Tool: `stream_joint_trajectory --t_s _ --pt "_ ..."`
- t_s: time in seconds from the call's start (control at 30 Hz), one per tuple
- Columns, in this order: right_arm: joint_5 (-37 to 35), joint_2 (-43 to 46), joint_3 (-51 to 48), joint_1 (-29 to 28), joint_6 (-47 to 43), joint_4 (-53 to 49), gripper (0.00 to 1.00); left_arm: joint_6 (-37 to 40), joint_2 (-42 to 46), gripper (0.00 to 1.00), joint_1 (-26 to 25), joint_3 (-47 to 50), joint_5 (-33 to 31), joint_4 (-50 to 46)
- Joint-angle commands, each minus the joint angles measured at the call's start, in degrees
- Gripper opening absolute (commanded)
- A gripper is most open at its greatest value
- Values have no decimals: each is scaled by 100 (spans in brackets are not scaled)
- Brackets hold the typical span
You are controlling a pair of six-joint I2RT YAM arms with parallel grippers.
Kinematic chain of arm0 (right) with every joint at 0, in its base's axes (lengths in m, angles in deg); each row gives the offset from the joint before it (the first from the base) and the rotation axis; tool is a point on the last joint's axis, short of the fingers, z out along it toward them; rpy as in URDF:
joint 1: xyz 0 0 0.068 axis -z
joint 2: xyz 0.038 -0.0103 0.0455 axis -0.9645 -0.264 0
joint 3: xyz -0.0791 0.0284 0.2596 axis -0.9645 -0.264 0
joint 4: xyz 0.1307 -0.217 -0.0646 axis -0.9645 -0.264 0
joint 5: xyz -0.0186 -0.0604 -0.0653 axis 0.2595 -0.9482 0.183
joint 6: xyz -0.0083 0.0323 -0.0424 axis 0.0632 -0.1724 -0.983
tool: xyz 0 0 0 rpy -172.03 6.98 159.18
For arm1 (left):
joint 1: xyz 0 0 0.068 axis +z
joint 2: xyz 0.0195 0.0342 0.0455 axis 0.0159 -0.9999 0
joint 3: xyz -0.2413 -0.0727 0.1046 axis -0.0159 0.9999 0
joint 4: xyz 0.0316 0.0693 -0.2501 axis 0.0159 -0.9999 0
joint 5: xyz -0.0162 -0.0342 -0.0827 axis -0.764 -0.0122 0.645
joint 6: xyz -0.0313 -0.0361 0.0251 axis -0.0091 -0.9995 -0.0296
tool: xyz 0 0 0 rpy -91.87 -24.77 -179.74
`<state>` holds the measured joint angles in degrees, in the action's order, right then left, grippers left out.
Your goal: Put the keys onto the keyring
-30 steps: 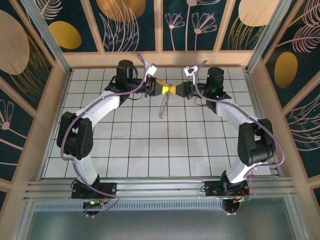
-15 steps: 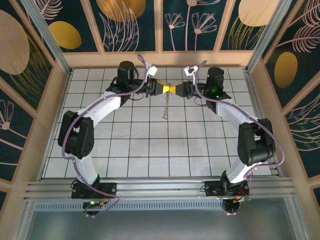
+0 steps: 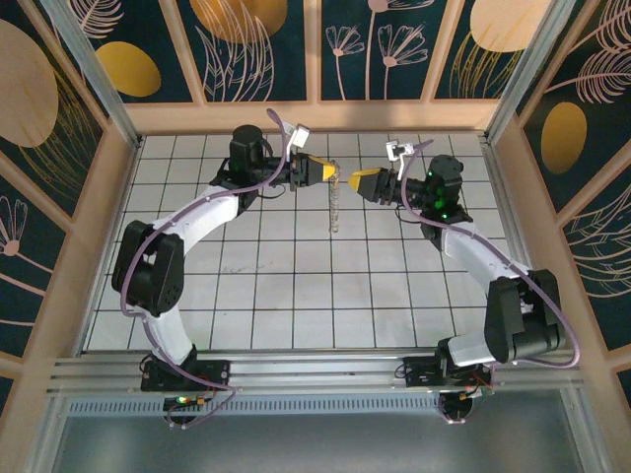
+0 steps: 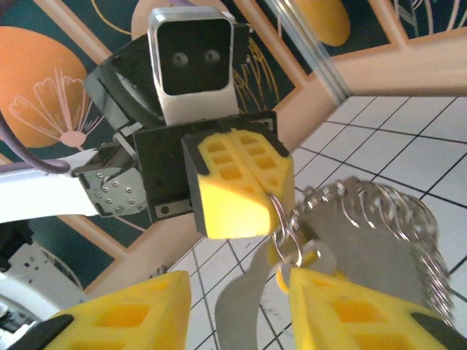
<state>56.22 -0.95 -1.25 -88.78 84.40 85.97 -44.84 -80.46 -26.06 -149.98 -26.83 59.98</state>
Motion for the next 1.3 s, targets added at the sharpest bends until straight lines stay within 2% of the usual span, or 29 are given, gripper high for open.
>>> stream_joint_trajectory --t_s 0.0,0.33,0.53,0.63,0.93,1.13,1.27 --pt "-509 158 -278 -111 171 621 46 -279 287 0 -46 -2 -100 526" --pt "-821 -80 -45 -406 69 651 52 -353 282 0 -114 -16 -158 542" --pt "-876 -301 91 -458 1 558 52 -358 300 0 -140 -15 -190 542" --pt "-851 -347 70 -461 24 585 46 -370 307 0 -140 -33 -227 538" --pt "-783 -280 19 -556 -68 456 11 -434 299 0 -148 -41 -310 565" --pt "-762 -251 1 -569 -107 331 0 -449 302 0 -149 -33 -396 569" --pt "-771 -186 -37 -604 -174 213 0 -503 296 0 -147 -23 -457 635"
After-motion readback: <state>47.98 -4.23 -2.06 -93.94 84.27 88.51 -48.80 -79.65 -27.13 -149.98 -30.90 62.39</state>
